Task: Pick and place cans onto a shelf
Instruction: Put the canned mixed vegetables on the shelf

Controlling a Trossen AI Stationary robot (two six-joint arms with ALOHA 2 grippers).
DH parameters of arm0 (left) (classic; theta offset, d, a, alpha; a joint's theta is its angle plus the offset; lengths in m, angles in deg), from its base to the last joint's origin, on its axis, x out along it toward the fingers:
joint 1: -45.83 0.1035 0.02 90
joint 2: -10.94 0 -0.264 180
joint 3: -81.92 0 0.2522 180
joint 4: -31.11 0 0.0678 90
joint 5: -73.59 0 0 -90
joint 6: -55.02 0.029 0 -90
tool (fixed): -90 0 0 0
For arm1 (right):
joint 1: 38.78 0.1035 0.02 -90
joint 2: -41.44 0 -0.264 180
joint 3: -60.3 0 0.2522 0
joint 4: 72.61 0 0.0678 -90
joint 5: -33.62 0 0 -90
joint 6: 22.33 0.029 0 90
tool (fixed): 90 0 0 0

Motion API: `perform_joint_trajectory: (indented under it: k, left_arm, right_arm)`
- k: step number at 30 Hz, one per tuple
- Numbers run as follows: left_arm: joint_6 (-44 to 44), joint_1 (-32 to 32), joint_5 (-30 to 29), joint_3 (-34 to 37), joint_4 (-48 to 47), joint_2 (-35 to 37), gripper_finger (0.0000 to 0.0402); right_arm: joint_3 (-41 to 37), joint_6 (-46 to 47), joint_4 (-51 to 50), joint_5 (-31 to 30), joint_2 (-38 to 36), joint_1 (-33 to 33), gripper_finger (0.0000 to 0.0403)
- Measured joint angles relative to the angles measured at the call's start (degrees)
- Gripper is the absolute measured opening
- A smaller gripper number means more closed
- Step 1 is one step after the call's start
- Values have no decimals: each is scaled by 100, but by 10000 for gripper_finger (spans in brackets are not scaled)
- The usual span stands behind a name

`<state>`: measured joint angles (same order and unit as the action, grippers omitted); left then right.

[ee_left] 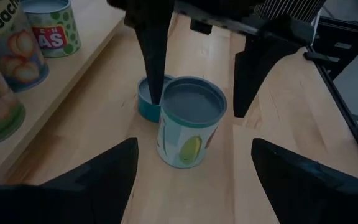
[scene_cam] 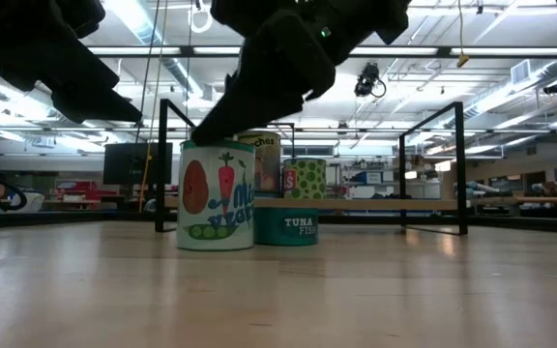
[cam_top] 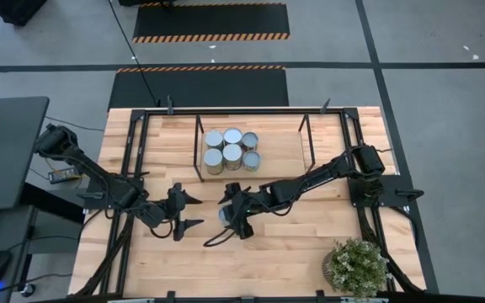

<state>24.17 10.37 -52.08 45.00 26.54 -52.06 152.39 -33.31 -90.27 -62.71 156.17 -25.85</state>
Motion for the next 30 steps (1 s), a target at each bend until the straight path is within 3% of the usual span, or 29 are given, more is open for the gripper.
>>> perform_joint_trajectory:
  k: [12,21,30]
  left_arm:
    - [4,0,-2,0,-2,2,318]
    - [-3,0,-4,-2,9,2,318]
    - [-3,0,-2,-2,4,2,318]
  right_arm:
    - [-12,53,41,66,248,-37,390]
    - [-2,398,-57,-106,237,-35,313]
    - [111,739,-1423,-773,-682,83,298]
